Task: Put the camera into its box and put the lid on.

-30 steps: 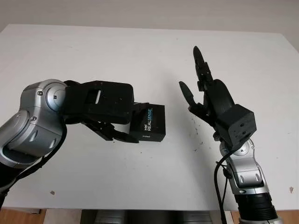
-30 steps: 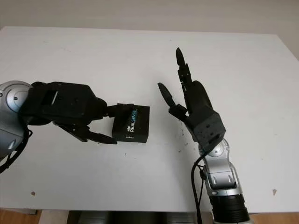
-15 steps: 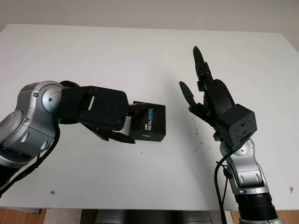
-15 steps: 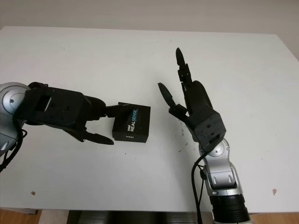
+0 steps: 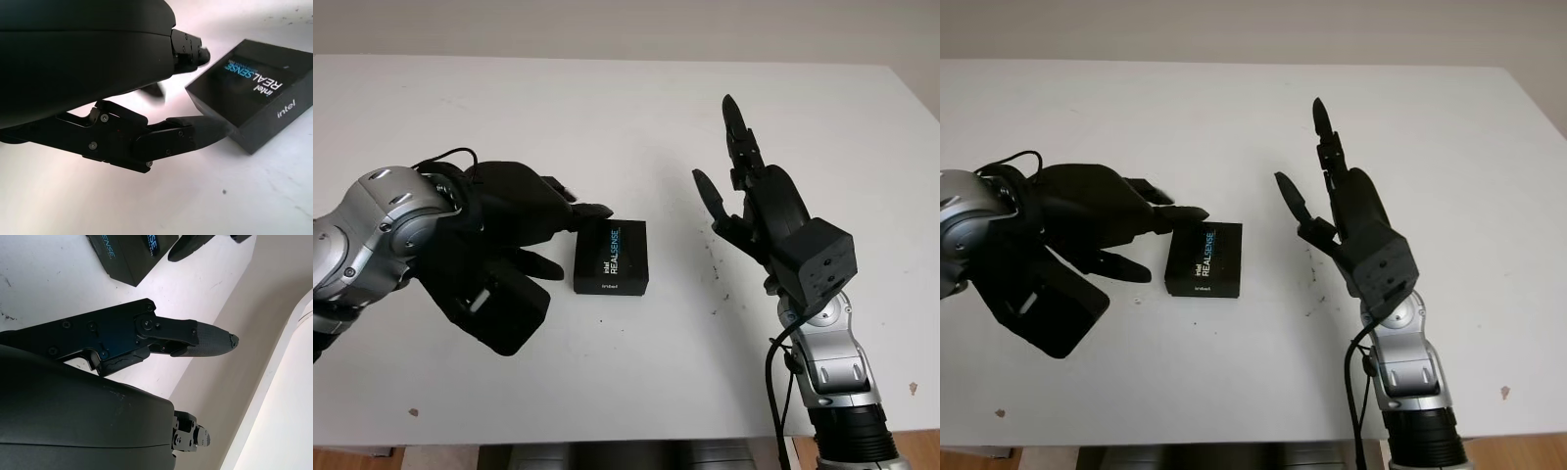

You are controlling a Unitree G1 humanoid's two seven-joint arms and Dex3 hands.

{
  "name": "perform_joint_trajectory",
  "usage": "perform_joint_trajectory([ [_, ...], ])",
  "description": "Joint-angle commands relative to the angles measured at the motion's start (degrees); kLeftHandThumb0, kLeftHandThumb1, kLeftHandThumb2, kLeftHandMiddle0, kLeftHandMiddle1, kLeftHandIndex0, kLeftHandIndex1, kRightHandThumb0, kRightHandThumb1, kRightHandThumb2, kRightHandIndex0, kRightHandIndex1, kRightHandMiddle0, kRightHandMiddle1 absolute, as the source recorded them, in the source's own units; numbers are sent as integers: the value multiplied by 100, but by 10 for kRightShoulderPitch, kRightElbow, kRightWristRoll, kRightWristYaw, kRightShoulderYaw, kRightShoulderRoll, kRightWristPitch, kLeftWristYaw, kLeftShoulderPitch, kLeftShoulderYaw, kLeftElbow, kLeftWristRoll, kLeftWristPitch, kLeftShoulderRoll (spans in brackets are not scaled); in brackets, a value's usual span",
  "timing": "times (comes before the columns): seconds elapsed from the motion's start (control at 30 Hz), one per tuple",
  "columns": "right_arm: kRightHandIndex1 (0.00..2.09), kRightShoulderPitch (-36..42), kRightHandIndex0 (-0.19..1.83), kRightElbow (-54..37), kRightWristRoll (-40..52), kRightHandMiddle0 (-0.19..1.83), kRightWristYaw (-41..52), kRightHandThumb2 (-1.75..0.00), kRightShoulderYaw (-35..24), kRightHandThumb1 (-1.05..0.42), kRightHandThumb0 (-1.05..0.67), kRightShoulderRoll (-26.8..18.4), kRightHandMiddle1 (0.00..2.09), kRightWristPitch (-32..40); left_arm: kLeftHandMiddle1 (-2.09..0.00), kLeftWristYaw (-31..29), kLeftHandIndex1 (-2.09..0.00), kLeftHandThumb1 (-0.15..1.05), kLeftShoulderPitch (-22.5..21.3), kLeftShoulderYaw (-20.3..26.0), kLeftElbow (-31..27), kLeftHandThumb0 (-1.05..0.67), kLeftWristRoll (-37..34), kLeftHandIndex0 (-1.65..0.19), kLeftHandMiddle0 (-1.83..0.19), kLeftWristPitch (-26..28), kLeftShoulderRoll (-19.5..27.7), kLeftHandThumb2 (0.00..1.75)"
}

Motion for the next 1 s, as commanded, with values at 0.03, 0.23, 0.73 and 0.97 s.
perform_joint_trajectory([
  [0.03,6,0,-14,1,-1,-14,0,-50,-3,-105,-69,-5,6,-10,-203,-23,-20,105,4,17,-8,-66,-3,-20,-71,-8,0,49],
  [0.23,6,1,-13,-1,-13,-12,-2,-51,-3,-105,-70,-8,6,-9,-209,-50,-27,105,9,30,-27,-68,1,-27,-64,-24,0,50],
  [0.73,6,-9,-11,2,-19,-10,-15,-55,-4,-105,-72,-3,6,-10,-4,186,-5,105,120,263,45,-66,-231,8,5,121,-172,59],
  [0.97,6,-23,-11,18,0,-10,-26,-59,-16,-105,-73,14,6,-3,-2,338,-3,105,128,318,181,-70,-337,14,13,38,-304,53],
])
